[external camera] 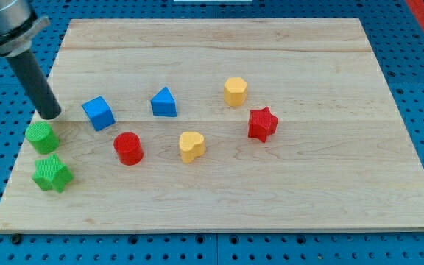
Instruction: Move the blue triangle towards the blue cube
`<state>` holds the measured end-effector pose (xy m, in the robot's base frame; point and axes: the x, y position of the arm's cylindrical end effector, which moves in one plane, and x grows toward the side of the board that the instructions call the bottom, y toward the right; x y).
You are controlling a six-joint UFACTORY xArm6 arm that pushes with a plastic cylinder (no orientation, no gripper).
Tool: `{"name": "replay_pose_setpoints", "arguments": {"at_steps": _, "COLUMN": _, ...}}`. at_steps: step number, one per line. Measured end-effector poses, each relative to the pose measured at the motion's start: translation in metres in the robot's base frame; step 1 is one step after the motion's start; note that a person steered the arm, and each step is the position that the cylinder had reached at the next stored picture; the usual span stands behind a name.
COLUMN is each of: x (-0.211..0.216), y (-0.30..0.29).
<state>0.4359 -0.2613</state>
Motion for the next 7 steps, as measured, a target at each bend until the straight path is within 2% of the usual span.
{"name": "replay_pose_setpoints", "arguments": {"at_steps": 1, "x": 0.052, "y": 0.027}}
{"name": "replay_pose_setpoints", "arguments": {"at_steps": 2, "x": 0.059, "y": 0.027}}
{"name": "replay_pose_setpoints", "arguments": {"at_steps": 3, "x": 0.044, "y": 0.030}}
{"name": "replay_pose_setpoints", "arguments": {"at_steps": 5, "x": 0.042, "y": 0.042}}
{"name": "replay_pose_setpoints", "arguments": {"at_steps": 6, "x": 0.049, "y": 0.089}}
{"name": "replay_pose_setpoints", "arguments": {"at_steps": 7, "x": 0.044, "y": 0.105}}
